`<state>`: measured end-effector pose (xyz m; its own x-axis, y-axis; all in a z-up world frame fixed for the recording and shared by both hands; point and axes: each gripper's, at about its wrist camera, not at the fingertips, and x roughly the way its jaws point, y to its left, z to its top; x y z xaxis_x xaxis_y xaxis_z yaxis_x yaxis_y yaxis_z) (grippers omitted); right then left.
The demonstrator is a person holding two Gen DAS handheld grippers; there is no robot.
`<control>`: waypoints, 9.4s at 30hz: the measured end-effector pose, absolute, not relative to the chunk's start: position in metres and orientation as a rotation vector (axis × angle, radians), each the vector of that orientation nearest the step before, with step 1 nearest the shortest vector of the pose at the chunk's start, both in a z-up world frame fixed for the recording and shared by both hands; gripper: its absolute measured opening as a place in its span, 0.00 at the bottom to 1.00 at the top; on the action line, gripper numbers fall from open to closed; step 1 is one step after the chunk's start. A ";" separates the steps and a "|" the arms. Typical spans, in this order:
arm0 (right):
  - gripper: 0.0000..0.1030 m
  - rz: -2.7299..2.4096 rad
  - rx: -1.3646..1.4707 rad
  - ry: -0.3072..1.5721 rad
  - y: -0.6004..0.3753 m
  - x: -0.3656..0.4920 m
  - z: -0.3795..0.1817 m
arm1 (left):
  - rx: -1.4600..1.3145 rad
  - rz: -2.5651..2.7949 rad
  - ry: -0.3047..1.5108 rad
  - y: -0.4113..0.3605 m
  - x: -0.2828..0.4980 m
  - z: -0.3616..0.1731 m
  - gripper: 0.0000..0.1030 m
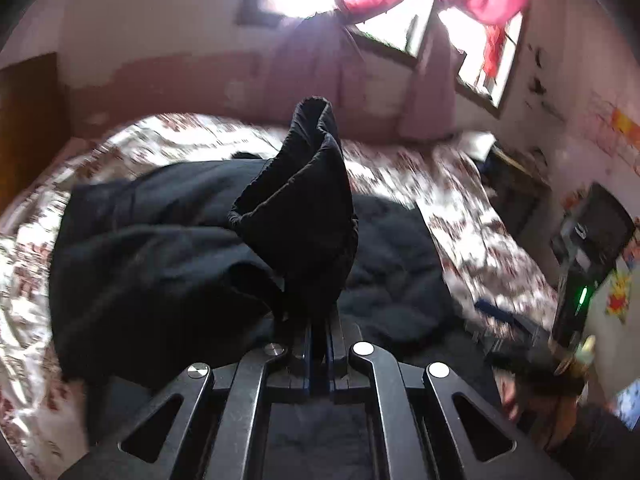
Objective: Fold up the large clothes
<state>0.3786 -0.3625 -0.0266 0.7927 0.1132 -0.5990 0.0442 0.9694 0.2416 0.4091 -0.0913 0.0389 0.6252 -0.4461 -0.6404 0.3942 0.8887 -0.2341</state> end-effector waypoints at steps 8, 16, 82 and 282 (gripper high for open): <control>0.86 0.125 0.468 0.680 -0.386 0.382 -0.052 | -0.011 -0.603 0.952 -0.135 0.396 -0.034 0.26; 0.86 0.209 0.499 0.787 -0.360 0.396 -0.083 | -0.001 -0.573 0.859 -0.125 0.366 -0.030 0.86; 0.74 0.167 0.083 0.824 -0.330 0.491 -0.043 | -0.063 -0.128 0.896 0.005 0.524 -0.016 1.00; 0.98 -0.168 -0.551 0.849 -0.304 0.123 -0.146 | 0.454 -0.214 0.760 0.043 0.097 -0.122 1.00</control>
